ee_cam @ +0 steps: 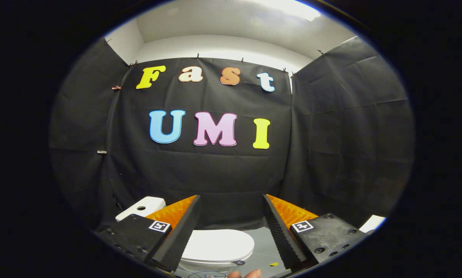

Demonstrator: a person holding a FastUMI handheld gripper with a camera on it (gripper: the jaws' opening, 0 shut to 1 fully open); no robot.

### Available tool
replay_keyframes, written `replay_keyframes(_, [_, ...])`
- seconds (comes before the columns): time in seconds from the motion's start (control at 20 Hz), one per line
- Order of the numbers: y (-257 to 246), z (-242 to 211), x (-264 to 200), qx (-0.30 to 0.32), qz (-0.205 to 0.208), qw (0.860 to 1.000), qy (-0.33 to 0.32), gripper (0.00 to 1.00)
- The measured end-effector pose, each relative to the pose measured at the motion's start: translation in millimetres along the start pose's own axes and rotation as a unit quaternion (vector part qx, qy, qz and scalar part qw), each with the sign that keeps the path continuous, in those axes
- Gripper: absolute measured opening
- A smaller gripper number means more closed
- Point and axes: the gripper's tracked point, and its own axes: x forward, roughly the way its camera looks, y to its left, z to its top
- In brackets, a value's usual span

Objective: Open the toilet lid.

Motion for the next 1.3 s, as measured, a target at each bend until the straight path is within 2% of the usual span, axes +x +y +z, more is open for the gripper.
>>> replay_keyframes(0.9, [-2, 10, -3, 0.012, 0.013, 1.0, -0.011, 0.98])
replay_keyframes(1.2, [2, 21, -3, -0.036, 0.023, 0.997, -0.057, 0.98])
replay_keyframes(1.3, [9, 11, 2, -0.049, 0.043, 0.997, -0.049, 0.98])
